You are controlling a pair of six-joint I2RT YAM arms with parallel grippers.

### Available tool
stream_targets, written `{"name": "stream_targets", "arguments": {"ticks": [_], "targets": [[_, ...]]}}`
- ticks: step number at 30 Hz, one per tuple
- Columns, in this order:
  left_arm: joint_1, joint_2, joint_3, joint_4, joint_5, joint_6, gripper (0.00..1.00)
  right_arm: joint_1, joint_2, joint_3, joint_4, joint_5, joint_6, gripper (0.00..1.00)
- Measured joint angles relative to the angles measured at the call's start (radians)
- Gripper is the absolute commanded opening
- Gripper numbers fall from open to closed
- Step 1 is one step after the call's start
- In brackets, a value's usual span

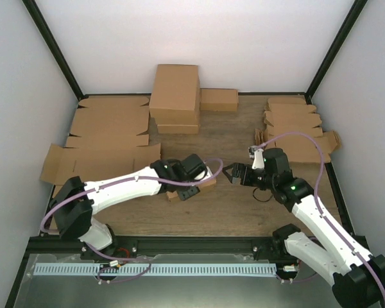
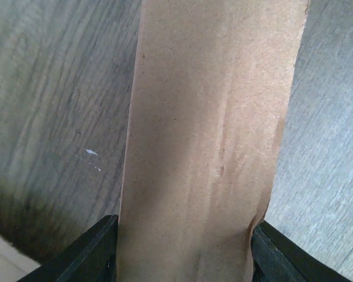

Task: Fold the paper box

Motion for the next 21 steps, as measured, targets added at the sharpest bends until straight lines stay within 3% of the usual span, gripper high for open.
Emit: {"name": "stream_targets", "arguments": {"ticks": [9,13,21], "targets": [[-0.232,-0.153,-0.136,0.103,-0.353,0.028,0.56,0.000,0.094,0.198,-0.170,0.040,0.317,1.00],[-0.309,-0.193,-0.185,0.155,-0.541,0.056,0.51,0.000,0.095,0.202,-0.170,-0.061,0.480,1.00],[-0.397,-0.300,-0.233,0.239,-0.795,0.108,0.51,0.000,0.098,0.111,-0.047,-0.313,0.756,0.96]]}}
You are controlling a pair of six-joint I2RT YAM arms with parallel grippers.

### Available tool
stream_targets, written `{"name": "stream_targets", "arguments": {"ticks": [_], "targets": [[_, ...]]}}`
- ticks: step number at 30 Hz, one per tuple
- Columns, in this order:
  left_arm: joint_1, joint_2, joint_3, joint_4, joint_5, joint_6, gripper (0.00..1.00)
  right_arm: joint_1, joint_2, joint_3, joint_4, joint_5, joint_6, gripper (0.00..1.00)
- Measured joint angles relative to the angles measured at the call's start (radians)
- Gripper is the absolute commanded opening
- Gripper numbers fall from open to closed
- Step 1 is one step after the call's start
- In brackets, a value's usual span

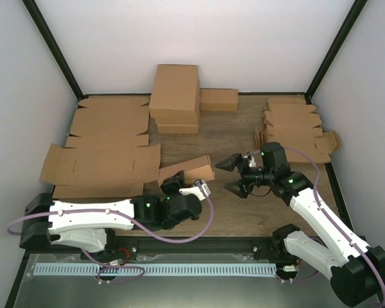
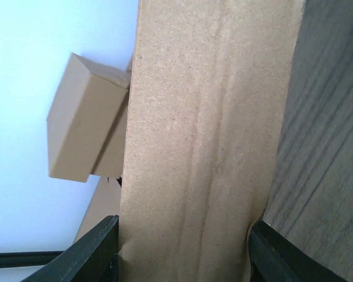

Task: Fold the paper box

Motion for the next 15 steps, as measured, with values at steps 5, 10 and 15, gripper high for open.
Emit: {"name": "stream_targets", "arguments": {"ticks": [5,10,15], "targets": [[-0.055,-0.055,-0.003,0.028,-0.063,0.009,0.50,0.000,-0.013,-0.053,0.075,-0.081,0.106,0.95],[-0.122,-0.058,-0.021,0.050,-0.113,0.028,0.50,0.000,-0.026,-0.054,0.154,-0.127,0.170,0.95],[-0.145,-0.054,-0.028,0.054,-0.149,0.043,0.50,0.000,-0.030,-0.052,0.190,-0.143,0.193,0.84]]}}
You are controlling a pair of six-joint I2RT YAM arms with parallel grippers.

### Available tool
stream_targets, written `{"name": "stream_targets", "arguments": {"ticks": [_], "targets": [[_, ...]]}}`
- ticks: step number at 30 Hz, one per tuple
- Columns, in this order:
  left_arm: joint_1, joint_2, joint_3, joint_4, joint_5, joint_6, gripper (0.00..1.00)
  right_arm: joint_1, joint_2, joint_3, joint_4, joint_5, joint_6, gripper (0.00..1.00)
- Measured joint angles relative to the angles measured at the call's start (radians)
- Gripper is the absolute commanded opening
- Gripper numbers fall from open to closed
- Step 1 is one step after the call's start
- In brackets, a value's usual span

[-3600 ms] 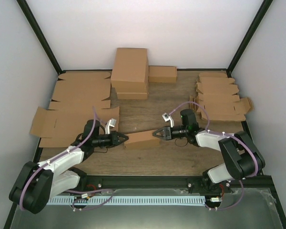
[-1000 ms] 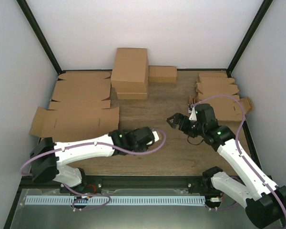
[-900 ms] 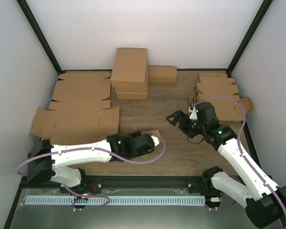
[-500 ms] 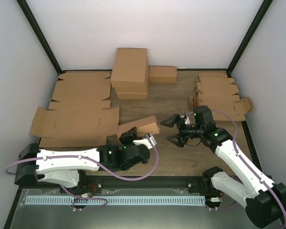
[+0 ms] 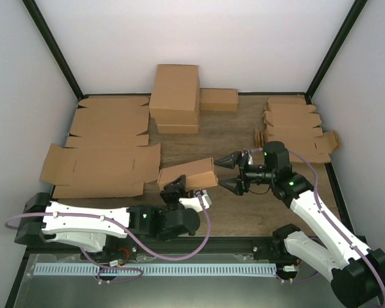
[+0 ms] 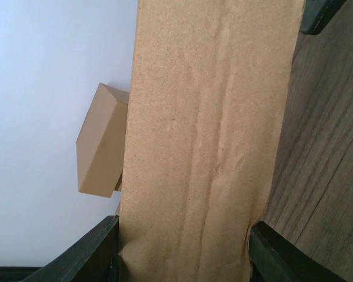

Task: Fold the paper box

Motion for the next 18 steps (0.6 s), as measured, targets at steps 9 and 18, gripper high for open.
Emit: {"name": "stream_targets", "arguments": {"ticks": [9,18], "targets": [[-0.014,0.003,-0.006,0.025,-0.029,0.024,0.50,0.000,0.005,0.000,0.019,-0.023,0.004,0.79],[-0.028,0.014,-0.021,0.056,-0.050,0.051,0.50,0.003,0.039,0.000,0.045,-0.041,-0.012,0.68]]}}
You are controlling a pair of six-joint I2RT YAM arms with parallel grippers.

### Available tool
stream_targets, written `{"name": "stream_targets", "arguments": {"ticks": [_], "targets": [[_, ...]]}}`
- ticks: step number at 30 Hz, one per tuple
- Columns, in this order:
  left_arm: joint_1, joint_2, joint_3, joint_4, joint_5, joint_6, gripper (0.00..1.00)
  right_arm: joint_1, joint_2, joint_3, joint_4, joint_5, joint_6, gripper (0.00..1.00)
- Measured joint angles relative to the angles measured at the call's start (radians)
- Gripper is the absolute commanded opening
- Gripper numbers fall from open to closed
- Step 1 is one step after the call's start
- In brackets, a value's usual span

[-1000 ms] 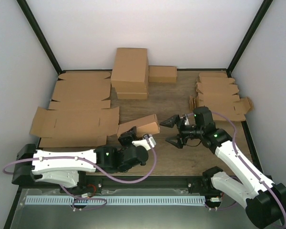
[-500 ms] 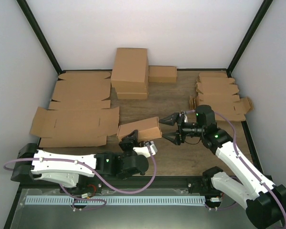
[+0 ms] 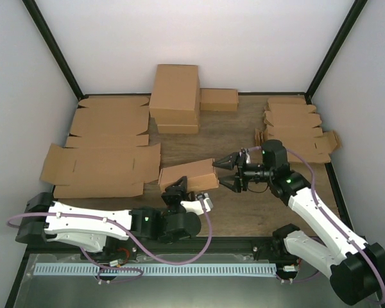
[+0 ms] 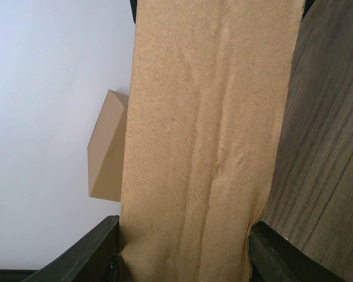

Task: Fold the paper box

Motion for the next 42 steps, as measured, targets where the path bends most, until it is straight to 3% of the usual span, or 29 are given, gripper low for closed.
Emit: {"name": "stream_targets", "arguments": {"ticks": [12,23,27,32,42], "targets": [[-0.007,0.000,-0.008,0.011,-0.016,0.011,0.53,0.021,0.029,0.000,0.029,-0.011,-0.021,0.54],[-0.022,0.000,-0.013,-0.033,0.048,-0.036,0.99,0.017,0.090,0.047,0.029,0.011,-0.110,0.46],[-0.027,-0.002,0.006,-0.100,0.105,-0.102,1.00,-0.017,0.135,0.108,0.020,0.020,-0.205,0.45],[-0.038,-0.076,0.092,-0.181,0.200,-0.211,1.00,-0.153,0.176,0.182,0.013,0.004,-0.358,0.41],[-0.039,-0.350,0.222,-0.185,0.374,-0.420,1.00,-0.539,0.343,0.320,0.119,-0.189,-0.605,0.41]]}}
